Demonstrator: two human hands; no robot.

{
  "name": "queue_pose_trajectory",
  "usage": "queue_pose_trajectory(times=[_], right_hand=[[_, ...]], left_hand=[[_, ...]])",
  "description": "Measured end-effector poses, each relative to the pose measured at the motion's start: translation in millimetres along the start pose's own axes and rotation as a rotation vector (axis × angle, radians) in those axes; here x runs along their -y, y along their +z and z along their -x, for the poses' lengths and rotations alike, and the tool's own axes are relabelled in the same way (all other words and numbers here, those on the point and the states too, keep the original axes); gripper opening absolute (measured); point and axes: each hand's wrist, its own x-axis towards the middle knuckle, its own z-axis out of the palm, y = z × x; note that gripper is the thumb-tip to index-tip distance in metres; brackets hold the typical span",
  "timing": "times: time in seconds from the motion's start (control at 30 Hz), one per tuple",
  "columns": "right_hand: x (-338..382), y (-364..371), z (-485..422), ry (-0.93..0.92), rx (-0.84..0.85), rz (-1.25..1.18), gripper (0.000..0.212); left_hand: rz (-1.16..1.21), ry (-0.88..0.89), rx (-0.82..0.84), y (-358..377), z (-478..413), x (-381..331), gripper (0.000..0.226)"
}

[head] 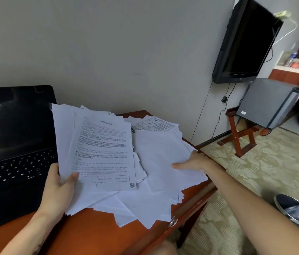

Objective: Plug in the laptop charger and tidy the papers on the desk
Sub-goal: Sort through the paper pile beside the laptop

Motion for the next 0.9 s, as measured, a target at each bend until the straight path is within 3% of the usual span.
queue_pose_trajectory(times=[0.07,0.3,0.43,0.57,0.73,0.9], right_hand=[[-7.1,3.7,-9.0,-0.033,-0.037,-0.102,0.153],[-25.5,9.8,-13.1,-0.267,-0.148,-0.44,0.075],[-17.9,6.1,20.6,-0.245,-0.012,-0.748,0.039],[-23.3,11.7,29.4,-0.121,0.109,-1.001,0.04],[-18.3,30.1,38.4,0.012,0.051,-1.193,0.031],[-18.0,42.3,45.4,-0.011,0.134,-1.176,0.041]], left_hand=[[0.003,0.005,0.007,1.2,0.5,-1.3,0.022],[0.004,0.024,0.013,1.3,1.5,0.0,0.023],[0.017,0.031,0.019,1.1,1.0,-0.3,0.023],[0.027,0.029,0.016,-0.1,1.2,-0.3,0.023],[0.035,0.025,0.005,-2.4,-2.7,1.1,0.023],[0.042,0.018,-0.004,-6.3,-4.0,2.0,0.024]])
